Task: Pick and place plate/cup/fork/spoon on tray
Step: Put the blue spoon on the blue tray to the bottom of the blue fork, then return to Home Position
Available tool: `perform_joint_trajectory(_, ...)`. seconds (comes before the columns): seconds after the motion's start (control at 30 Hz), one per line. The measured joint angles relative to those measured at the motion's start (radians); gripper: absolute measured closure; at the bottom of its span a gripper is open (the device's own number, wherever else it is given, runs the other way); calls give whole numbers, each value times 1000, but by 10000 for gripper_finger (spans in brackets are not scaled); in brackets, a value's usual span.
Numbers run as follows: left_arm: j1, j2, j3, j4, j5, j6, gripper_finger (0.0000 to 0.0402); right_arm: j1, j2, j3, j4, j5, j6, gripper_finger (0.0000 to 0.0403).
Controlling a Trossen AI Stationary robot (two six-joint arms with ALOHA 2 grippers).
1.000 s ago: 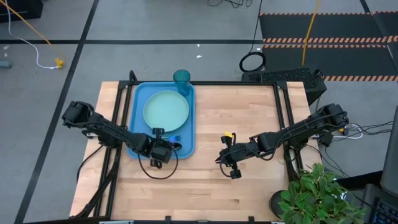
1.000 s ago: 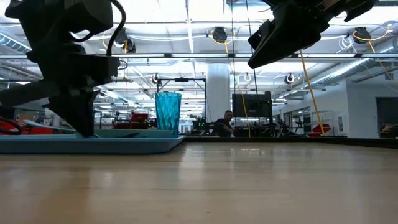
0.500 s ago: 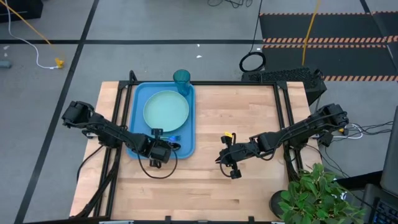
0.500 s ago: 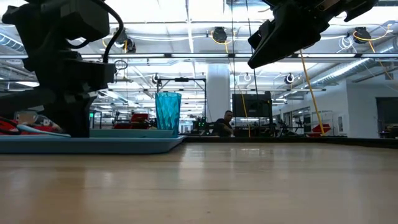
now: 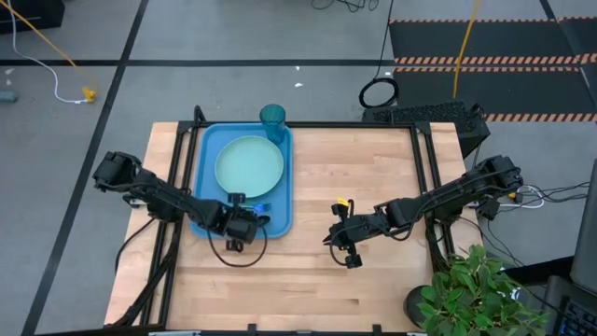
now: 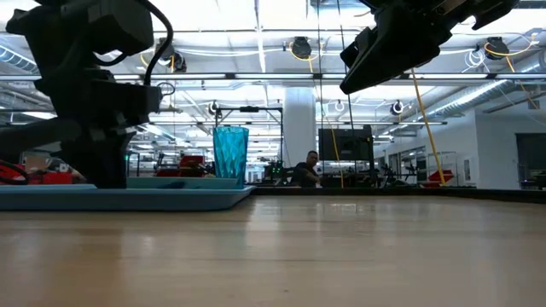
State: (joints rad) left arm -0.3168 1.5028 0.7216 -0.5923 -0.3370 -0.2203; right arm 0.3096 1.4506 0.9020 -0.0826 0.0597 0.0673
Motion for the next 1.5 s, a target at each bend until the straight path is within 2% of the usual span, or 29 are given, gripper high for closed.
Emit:
perform_joint_trajectory(0.2, 5, 0, 31, -27, 7, 9, 290, 0, 0, 0, 0, 0, 0, 381)
perform_joint_trajectory(0.43, 5, -28, 242, -189, -2, 62, 284, 0, -4, 0, 1, 23, 1, 381)
perform_joint_trajectory(0.6, 5, -99, 353, -183, -122, 182, 284, 0, -60, 0, -1, 23, 3, 381)
perform_joint_trajectory(0.67, 14, -150, 364, -117, -180, 212, 284, 0, -96, 0, -13, 39, -8, 381)
perform_joint_trajectory(0.83, 77, -306, 360, -36, -154, 193, 284, -1, -182, -14, -11, 155, -92, 381)
perform_joint_trajectory(1.07, 91, -508, 212, 133, -113, 302, 284, -70, -262, -94, 113, 154, -219, 389)
perform_joint_trajectory(1.27, 127, -654, 67, 298, -103, 384, 284, -160, -296, -120, 140, 150, -274, 401)
perform_joint_trajectory(1.5, 195, -727, -17, 426, -30, 458, 294, -204, -297, -181, 221, 146, -287, 402)
